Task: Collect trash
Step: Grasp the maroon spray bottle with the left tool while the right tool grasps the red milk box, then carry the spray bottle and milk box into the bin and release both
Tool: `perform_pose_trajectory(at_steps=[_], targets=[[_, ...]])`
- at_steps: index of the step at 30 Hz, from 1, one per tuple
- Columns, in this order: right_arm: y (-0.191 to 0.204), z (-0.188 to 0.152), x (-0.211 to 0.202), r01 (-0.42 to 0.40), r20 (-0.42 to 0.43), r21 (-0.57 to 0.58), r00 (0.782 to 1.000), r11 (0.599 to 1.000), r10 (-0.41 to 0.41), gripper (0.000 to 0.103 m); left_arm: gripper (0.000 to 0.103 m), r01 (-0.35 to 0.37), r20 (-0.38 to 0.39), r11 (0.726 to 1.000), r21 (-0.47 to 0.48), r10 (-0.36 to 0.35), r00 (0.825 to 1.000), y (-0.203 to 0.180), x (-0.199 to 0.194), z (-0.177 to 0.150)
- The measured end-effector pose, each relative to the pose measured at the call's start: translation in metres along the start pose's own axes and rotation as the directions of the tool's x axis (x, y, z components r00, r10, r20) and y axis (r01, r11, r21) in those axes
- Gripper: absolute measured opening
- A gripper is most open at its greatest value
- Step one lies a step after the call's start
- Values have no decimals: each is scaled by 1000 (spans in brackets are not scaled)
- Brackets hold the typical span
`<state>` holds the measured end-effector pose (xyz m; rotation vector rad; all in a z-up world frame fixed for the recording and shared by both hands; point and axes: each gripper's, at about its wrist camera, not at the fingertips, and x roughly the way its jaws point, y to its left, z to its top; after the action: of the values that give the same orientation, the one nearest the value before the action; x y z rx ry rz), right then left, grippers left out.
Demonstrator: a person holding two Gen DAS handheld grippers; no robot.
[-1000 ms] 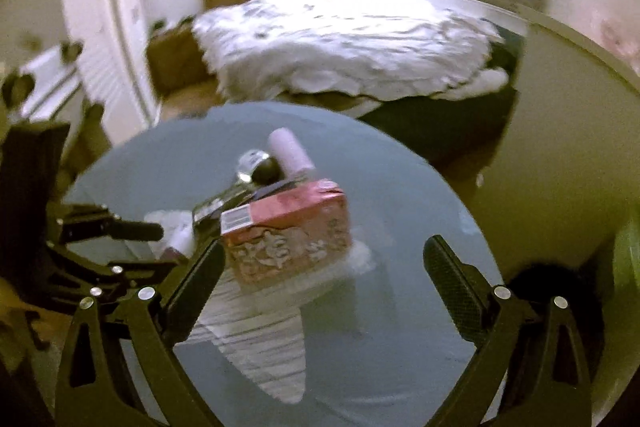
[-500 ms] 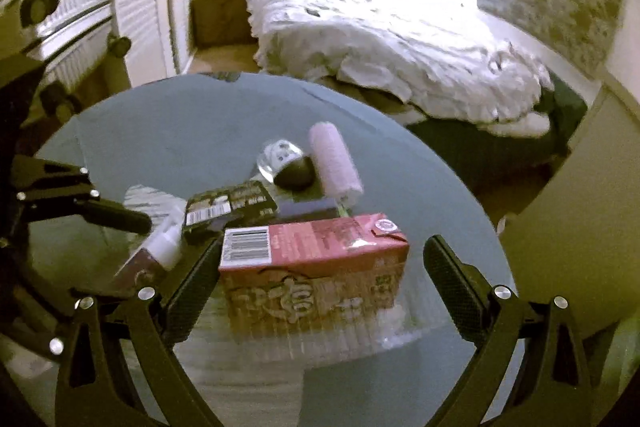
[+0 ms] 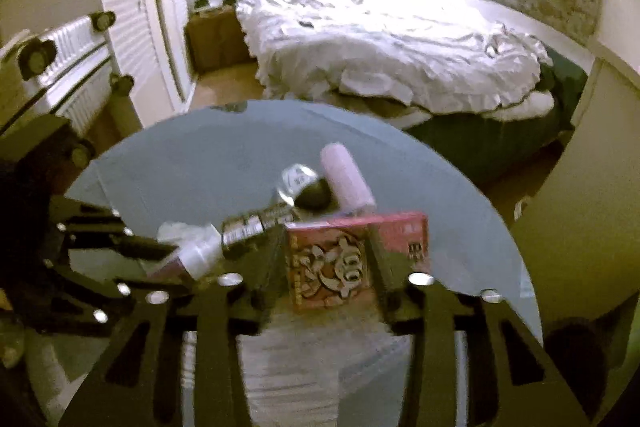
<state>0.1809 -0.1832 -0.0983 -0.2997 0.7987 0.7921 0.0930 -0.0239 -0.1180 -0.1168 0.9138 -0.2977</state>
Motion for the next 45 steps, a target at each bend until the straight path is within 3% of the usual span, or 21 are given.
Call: perform_pose_trajectory(at_steps=[2,9,15,21,28,35,41,42,43,45], targets=[[1,-6,-3,9,15,-1,1000,1000,-9,89,33,12,14,1000,-12,-12,1000,3,-6,-2],[-21,-7,-6,-9,38,113,999,994,5,98,33,26,27,999,-20,-25,999,12,-12,-2],[-26,7,24,-1,-60,-12,998,1000,0,98,33,48,23,998,-28,-47,999,19,-12,-3],[-21,14,39,-58,-118,-60,992,996,51,94,32,73,21,997,-17,-72,997,21,-10,-5],[-22,11,13,-57,4,25,998,998,57,89,32,86,43,996,-11,-86,995,21,-18,-3],[-12,3,-24,-96,110,71,990,993,88,89,32,103,52,994,-23,-102,993,19,-27,-4],[-15,-7,-58,-322,262,205,928,924,265,90,32,114,55,993,-24,-112,992,16,-34,-7],[-16,-8,-62,-364,286,221,911,905,297,90,32,116,54,993,-25,-115,992,15,-36,-8],[-19,-10,-68,-430,328,254,881,867,341,90,32,116,55,993,-24,-114,992,15,-37,-8],[-20,-12,-76,-472,370,282,857,835,359,90,32,115,58,993,-23,-114,992,14,-40,-10]])
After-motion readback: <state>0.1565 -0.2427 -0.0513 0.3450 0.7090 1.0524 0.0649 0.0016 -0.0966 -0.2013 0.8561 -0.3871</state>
